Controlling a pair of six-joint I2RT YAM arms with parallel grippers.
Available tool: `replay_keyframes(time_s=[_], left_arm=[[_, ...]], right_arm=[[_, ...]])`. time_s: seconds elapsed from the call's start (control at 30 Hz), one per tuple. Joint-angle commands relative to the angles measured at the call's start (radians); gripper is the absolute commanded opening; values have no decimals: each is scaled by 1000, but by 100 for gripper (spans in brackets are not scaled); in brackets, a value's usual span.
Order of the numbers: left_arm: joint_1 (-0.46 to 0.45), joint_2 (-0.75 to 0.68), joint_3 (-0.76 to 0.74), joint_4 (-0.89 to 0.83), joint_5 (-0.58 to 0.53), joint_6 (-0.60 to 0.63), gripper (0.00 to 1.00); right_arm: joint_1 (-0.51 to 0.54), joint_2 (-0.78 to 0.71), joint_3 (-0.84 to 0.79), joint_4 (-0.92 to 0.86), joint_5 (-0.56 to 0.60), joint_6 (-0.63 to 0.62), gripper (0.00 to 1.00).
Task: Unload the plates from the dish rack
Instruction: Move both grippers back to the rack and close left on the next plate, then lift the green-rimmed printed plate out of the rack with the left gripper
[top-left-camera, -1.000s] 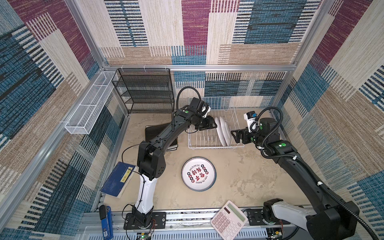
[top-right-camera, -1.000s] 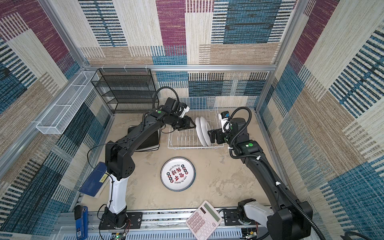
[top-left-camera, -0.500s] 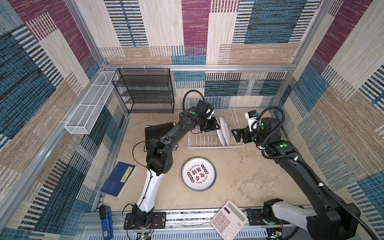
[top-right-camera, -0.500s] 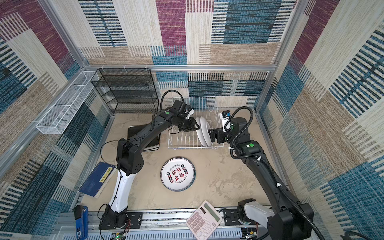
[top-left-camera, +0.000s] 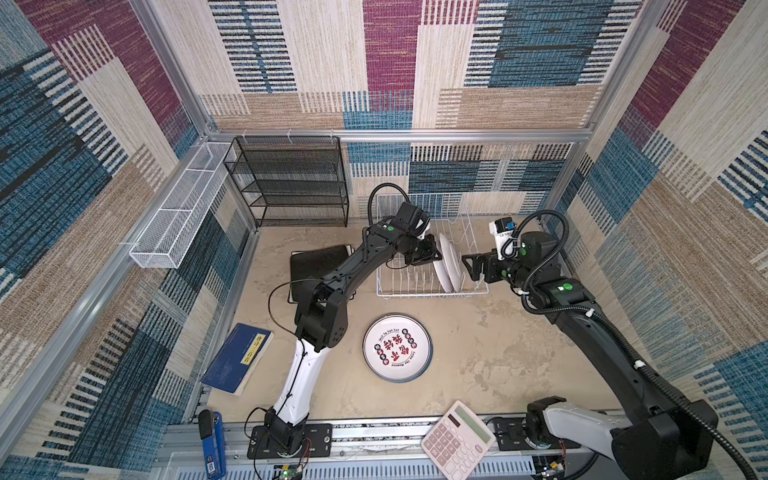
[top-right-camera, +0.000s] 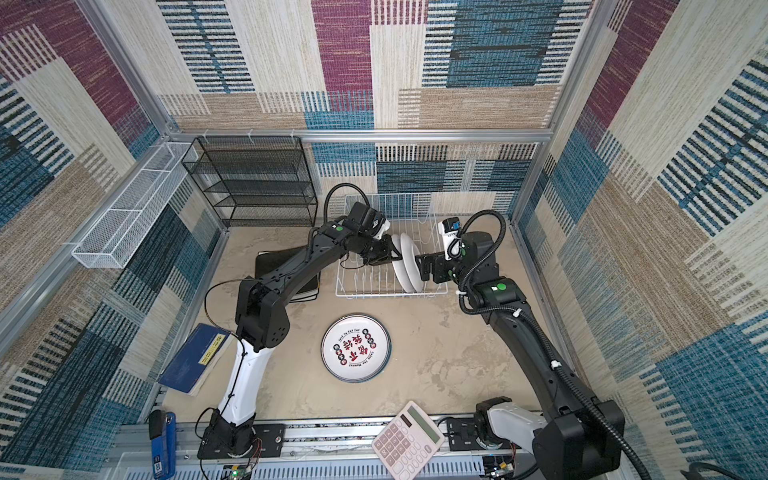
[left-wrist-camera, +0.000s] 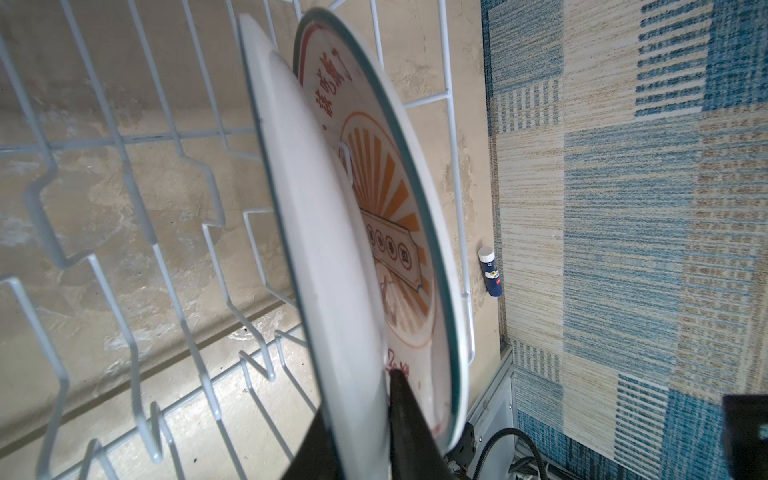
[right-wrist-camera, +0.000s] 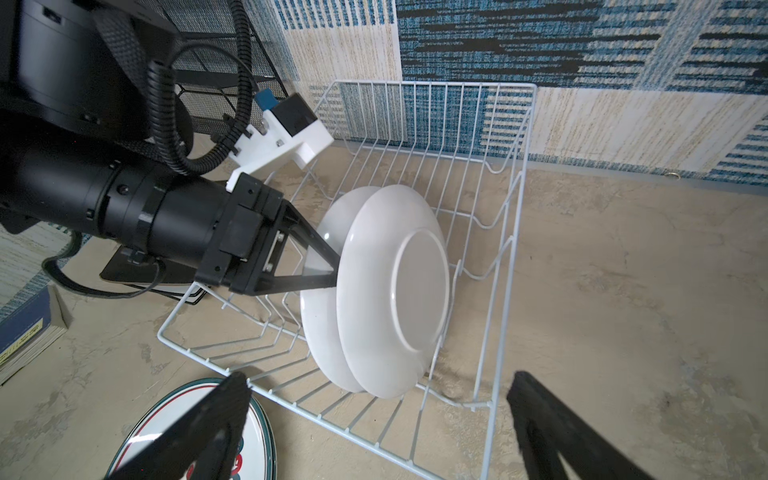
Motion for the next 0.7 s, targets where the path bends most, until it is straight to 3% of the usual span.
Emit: replay_keyframes(time_s=[0.0,0.3,0.67], left_arm=[[2,-11,-27,11,-32,-83,16],[4,-34,-85,97,4,-159,0],[4,-83,-116,170,51,-211,0]], right_arm=[[0,2,1,32,-2,11,99],[0,-12,-15,34,13,10,99],[0,-24,-30,45,19,11,99]])
